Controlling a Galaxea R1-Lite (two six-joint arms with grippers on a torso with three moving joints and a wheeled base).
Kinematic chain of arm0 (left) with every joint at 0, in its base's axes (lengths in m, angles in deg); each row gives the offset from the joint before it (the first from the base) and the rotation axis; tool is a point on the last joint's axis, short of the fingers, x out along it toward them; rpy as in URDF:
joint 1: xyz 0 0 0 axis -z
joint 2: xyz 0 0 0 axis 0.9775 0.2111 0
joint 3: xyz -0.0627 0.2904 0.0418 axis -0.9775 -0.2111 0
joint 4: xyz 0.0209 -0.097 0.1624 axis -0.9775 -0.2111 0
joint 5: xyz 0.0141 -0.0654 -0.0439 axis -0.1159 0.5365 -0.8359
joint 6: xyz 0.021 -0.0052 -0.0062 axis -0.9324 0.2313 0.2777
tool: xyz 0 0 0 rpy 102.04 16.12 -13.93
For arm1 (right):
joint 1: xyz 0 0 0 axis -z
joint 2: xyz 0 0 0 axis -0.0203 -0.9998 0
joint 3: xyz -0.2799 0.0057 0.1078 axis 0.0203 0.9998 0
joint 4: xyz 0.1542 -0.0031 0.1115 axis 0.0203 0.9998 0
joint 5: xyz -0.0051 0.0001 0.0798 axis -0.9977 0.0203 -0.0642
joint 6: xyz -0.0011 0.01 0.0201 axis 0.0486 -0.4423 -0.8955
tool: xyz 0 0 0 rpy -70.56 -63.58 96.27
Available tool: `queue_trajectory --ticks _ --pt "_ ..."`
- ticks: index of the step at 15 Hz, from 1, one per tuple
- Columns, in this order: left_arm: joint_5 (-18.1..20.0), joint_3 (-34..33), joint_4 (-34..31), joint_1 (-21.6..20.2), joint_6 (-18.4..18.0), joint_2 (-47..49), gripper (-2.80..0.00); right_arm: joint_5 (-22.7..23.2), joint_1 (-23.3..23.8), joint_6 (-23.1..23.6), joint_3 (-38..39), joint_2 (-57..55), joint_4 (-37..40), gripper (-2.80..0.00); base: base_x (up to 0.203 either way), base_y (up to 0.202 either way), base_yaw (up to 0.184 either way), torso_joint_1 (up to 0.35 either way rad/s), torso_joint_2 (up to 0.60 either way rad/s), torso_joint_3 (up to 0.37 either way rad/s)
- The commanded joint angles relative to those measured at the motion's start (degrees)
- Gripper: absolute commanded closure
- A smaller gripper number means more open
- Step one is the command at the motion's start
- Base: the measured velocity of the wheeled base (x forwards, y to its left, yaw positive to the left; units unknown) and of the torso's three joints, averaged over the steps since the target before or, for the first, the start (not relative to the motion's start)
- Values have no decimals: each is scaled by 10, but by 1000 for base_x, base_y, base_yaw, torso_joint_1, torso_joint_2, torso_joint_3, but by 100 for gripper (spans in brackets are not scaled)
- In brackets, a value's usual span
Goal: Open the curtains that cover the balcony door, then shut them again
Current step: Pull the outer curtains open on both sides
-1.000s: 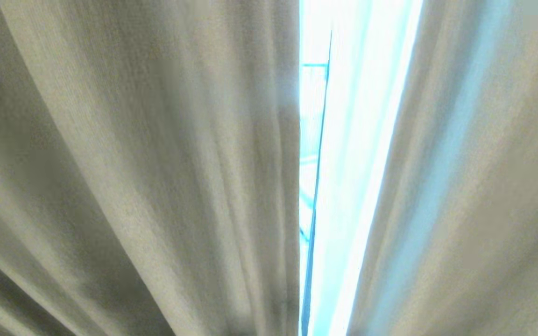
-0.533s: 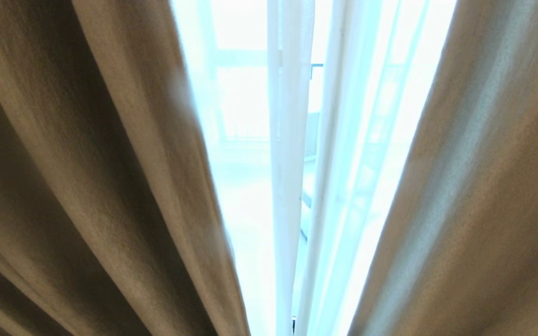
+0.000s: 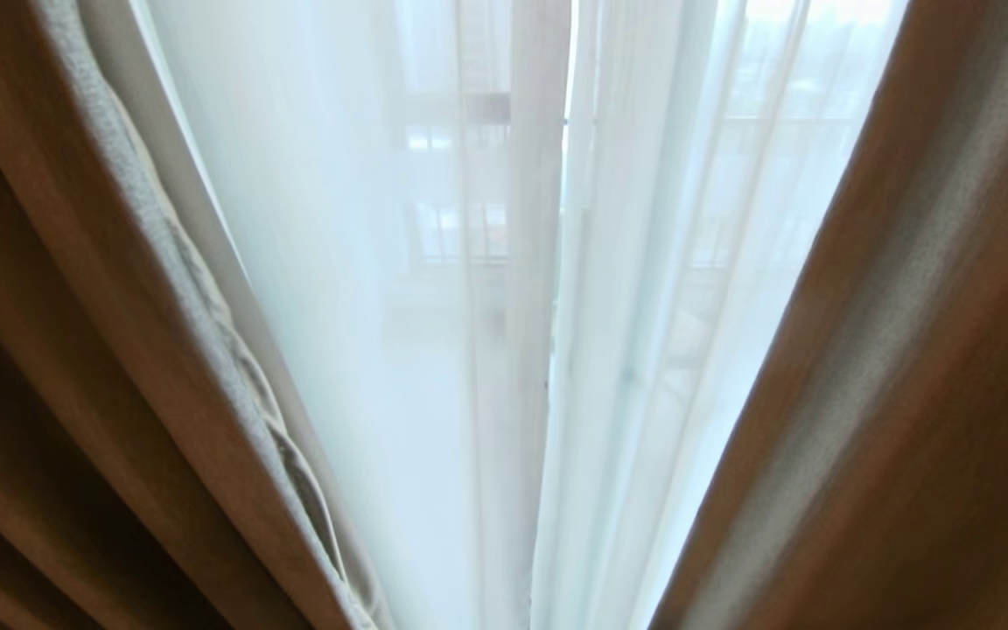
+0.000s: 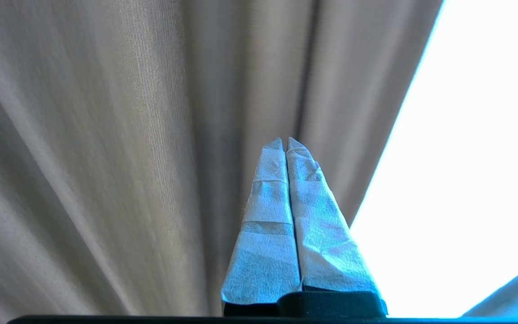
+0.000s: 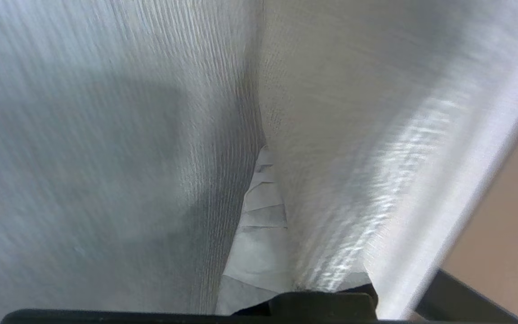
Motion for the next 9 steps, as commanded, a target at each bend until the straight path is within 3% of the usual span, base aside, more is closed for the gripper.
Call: queue_trajectory --ticks 1,4,9 --pt "0 0 0 0 0 0 0 6 -32 -2 16 45 -2 0 0 0 0 0 0 0" --pt "0 0 0 0 0 0 0 37 -64 -10 37 79 -5 0 0 0 0 0 0 0" --pt "0 0 0 0 0 0 0 38 -90 -10 53 94 -8 0 0 0 0 0 0 0"
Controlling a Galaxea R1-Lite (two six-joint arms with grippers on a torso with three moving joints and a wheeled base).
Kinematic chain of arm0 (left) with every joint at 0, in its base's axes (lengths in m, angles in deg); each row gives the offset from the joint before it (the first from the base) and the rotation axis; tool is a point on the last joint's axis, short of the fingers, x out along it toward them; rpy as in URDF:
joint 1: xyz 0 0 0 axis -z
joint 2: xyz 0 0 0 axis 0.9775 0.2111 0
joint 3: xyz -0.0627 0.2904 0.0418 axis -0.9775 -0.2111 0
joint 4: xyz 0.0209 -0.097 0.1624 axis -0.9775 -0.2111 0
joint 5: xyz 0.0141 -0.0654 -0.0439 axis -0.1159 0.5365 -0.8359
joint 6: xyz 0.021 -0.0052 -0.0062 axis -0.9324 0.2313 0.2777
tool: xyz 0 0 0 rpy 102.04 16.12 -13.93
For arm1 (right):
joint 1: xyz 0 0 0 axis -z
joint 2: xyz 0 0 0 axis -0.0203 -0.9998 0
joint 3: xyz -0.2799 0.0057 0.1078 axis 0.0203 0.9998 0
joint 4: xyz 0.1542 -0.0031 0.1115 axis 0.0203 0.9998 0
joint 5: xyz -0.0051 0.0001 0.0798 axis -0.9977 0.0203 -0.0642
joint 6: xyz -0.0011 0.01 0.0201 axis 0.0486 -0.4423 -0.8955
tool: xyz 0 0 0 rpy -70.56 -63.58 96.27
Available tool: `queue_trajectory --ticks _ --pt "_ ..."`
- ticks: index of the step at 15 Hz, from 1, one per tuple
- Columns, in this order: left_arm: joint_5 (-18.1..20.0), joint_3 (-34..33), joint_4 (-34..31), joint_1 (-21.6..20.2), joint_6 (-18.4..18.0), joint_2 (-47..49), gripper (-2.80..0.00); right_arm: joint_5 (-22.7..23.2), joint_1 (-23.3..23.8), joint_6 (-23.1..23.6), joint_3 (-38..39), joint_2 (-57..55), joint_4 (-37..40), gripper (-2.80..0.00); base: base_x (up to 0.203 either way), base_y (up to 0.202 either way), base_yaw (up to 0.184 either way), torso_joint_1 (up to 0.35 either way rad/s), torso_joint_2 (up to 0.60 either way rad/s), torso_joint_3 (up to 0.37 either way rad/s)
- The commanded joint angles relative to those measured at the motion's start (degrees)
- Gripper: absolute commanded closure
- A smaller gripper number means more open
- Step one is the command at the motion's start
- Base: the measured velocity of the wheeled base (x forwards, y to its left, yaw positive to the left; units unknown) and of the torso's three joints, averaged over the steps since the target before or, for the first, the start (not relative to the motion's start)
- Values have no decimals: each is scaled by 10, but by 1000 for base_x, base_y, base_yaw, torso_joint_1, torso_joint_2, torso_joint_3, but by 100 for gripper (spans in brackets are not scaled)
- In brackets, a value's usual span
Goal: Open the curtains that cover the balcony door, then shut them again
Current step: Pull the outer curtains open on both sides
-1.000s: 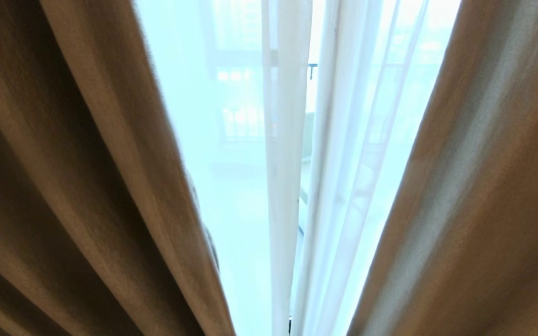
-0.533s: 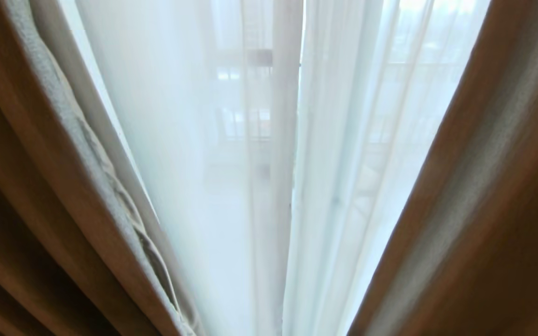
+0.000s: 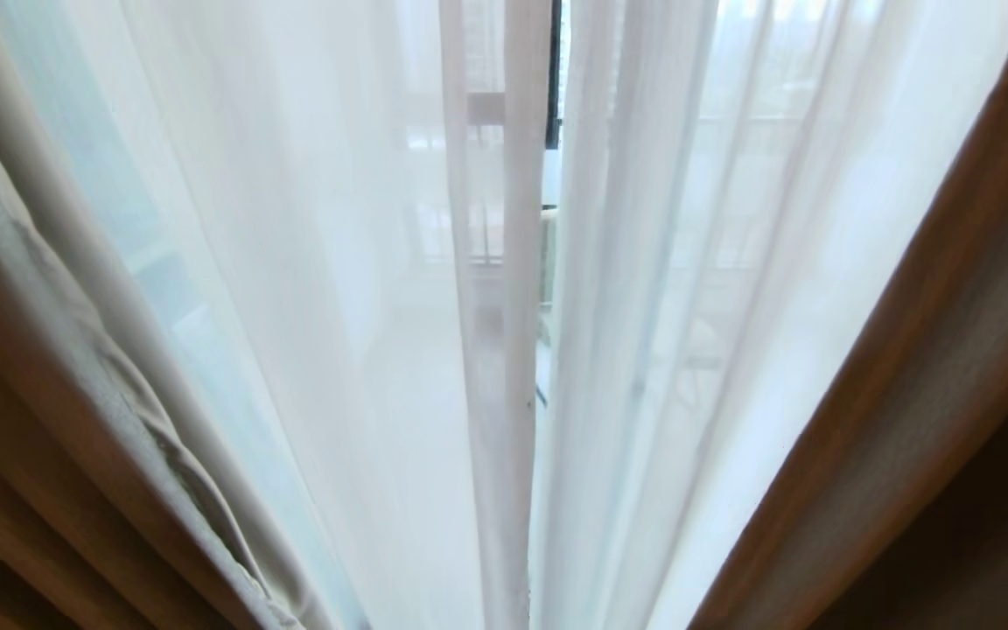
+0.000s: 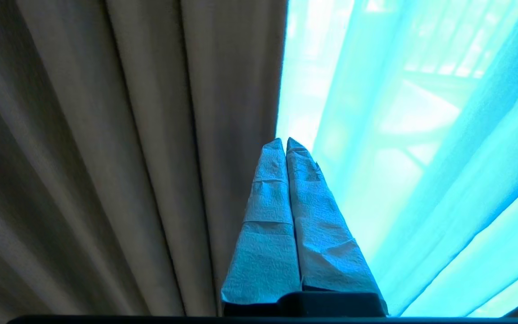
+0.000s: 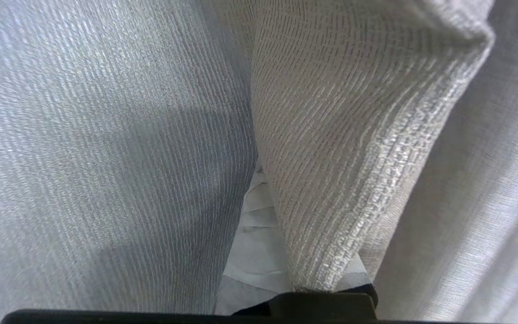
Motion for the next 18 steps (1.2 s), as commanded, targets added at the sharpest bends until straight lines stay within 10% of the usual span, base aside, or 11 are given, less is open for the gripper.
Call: queue_trajectory --ticks 1,2,18 --pt "0 0 0 0 0 0 0 1 -4 0 5 12 -4 0 0 0 0 0 0 0" --pt "0 0 0 0 0 0 0 1 -4 0 8 11 -4 -280 0 0 0 0 0 0" --pt "0 0 0 0 0 0 0 -17 -4 6 123 206 2 -280 0 0 0 0 0 0"
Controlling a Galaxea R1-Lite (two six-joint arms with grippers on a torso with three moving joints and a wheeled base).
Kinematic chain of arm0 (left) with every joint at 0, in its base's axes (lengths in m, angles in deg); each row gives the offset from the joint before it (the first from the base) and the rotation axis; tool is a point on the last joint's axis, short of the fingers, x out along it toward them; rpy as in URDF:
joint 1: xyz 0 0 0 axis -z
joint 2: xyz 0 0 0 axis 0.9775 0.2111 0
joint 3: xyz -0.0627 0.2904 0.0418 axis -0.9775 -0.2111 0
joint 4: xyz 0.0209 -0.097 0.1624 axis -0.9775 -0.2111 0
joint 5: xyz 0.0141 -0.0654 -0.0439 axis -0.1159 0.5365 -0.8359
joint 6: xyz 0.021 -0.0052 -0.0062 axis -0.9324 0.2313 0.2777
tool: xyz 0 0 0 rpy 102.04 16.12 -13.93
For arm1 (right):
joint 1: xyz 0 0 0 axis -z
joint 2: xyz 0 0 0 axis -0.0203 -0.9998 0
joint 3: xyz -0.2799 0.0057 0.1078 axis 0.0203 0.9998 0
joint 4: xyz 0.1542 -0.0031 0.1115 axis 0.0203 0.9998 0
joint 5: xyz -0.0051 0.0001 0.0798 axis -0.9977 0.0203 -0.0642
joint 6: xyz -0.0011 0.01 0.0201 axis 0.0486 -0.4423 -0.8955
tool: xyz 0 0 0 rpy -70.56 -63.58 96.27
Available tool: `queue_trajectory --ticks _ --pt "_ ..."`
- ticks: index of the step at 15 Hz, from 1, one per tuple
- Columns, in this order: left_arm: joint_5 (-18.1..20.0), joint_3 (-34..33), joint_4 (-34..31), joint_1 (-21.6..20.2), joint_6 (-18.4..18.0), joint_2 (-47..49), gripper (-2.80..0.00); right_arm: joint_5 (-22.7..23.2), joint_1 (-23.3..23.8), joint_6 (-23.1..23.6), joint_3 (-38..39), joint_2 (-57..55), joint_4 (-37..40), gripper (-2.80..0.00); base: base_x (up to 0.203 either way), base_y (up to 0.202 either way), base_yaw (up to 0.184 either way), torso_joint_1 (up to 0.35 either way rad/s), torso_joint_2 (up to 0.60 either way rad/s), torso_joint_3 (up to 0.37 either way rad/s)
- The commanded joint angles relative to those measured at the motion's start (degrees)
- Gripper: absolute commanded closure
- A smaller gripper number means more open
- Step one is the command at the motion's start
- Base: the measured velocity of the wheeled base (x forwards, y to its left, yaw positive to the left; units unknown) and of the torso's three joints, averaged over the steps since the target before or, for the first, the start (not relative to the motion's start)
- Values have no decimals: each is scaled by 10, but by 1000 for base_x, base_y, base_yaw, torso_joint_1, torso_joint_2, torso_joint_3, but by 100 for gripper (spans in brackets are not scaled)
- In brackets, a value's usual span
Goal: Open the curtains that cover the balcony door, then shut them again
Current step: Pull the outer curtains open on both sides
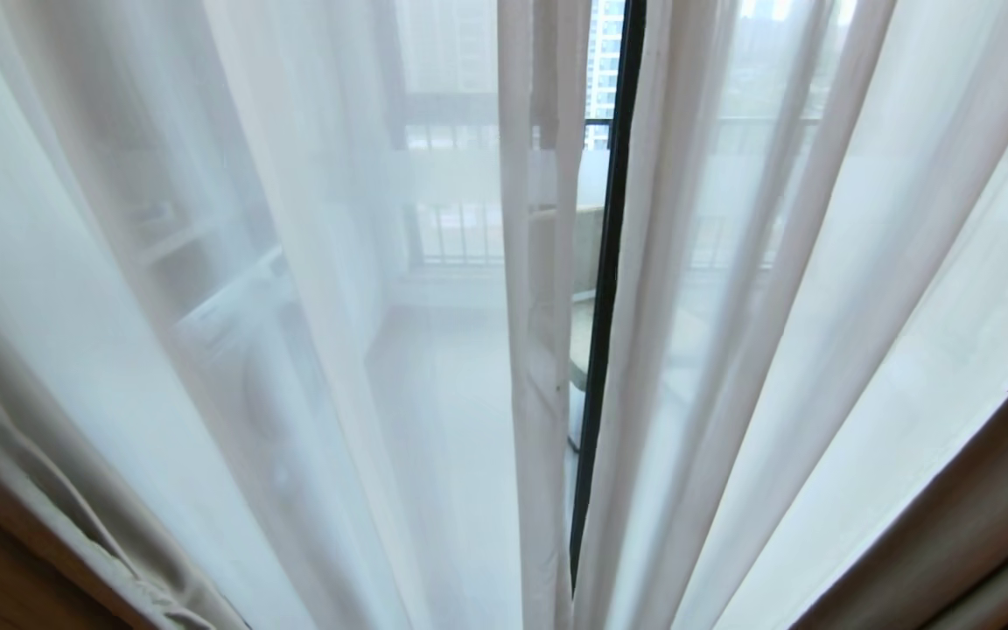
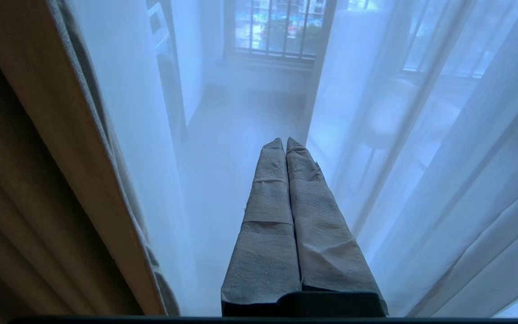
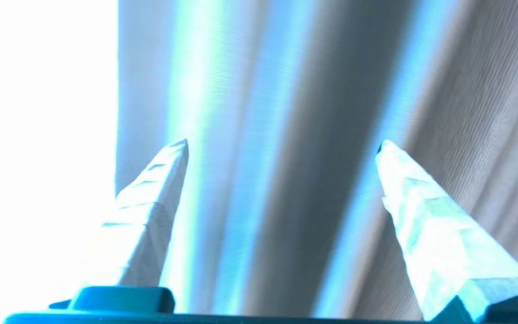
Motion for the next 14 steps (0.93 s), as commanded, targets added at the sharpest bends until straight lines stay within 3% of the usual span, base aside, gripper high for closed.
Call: queue_trajectory --ticks 1,8,11,14 --pt "0 0 0 0 0 0 0 1 0 1 32 82 -3 -280 0 0 0 0 0 0" --pt "0 0 0 0 0 0 0 0 -21 23 63 156 -6 -280 0 0 0 0 0 0" --pt "0 0 0 0 0 0 0 -11 -84 53 66 155 -1 -280 0 0 0 0 0 0" --pt "0 0 0 0 0 0 0 -65 -198 100 83 150 2 -280 0 0 0 0 0 0"
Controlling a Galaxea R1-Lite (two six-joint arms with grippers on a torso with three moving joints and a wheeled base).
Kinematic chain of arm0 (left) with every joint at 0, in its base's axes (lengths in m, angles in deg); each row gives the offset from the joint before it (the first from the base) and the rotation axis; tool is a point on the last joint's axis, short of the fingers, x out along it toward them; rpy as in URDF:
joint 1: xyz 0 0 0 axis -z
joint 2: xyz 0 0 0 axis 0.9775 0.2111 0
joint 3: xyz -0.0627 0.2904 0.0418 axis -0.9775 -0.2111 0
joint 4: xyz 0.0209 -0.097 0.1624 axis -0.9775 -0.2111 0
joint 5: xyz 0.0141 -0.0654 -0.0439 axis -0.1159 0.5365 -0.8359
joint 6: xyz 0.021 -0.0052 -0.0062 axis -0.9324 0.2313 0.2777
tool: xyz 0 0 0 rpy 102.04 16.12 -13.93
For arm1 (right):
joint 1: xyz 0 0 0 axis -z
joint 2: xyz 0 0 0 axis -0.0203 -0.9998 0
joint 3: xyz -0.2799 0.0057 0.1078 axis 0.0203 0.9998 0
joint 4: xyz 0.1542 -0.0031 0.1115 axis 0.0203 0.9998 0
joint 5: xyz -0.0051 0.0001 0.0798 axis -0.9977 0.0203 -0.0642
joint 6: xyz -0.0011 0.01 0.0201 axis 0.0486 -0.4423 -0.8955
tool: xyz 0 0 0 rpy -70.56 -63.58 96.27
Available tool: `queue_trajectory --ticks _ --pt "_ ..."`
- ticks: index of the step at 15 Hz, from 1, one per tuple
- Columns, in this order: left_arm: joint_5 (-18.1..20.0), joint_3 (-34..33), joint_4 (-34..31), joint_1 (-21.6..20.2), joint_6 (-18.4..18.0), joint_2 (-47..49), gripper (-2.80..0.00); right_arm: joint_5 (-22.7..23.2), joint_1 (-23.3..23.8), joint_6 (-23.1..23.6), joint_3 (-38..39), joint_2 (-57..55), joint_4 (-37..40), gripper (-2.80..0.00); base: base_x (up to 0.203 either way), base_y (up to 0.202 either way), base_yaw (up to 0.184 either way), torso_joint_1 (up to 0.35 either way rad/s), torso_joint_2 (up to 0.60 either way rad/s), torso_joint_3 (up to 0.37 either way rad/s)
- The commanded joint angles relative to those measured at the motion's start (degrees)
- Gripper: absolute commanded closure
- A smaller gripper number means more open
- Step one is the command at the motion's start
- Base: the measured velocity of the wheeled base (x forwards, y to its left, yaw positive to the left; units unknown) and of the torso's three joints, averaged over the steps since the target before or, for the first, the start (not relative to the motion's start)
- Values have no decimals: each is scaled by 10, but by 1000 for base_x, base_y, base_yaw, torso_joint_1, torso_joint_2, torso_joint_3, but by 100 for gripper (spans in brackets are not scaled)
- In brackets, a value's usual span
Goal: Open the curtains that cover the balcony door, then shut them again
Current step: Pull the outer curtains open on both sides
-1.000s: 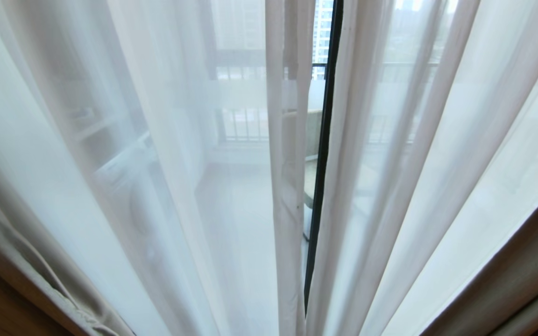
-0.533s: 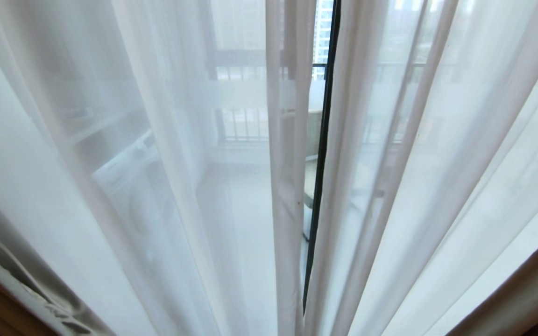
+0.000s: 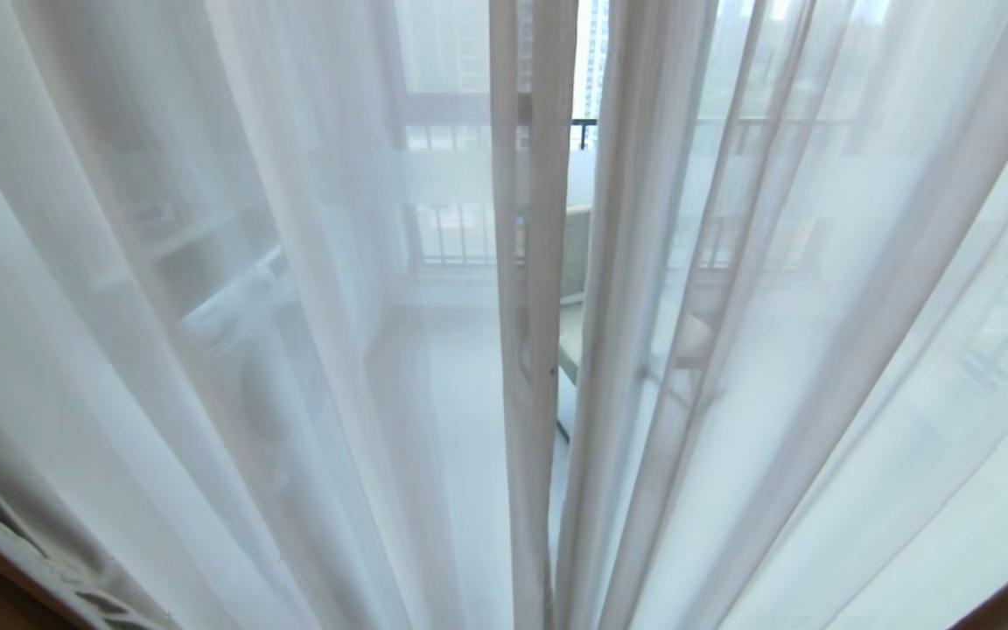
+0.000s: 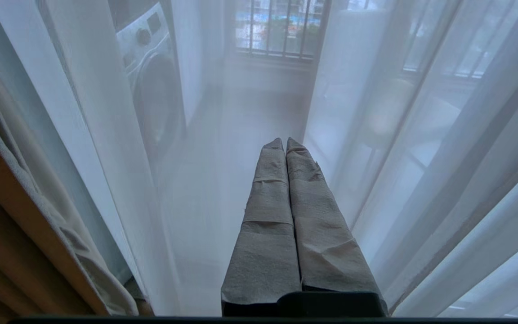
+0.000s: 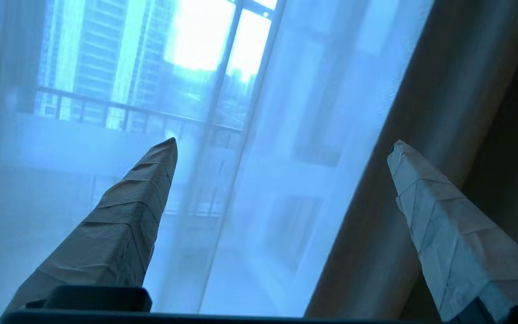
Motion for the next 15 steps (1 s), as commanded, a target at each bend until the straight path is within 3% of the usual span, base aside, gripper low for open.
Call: queue_trajectory --ticks 1,4,8,9,15 --pt "0 0 0 0 1 0 0 -32 -90 26 15 -6 -2 -280 0 0 0 0 0 0" --pt "0 0 0 0 1 0 0 -104 -205 61 52 -12 -1 -280 0 0 0 0 0 0" --pt "0 0 0 0 1 0 0 -126 -262 70 99 -10 -3 -280 0 0 0 0 0 0" --pt "0 0 0 0 1 0 0 -126 -270 70 106 -9 -4 0 0 0 0 0 0 0" --pt "0 0 0 0 1 0 0 -126 -308 68 145 5 -2 0 0 0 0 0 0 0"
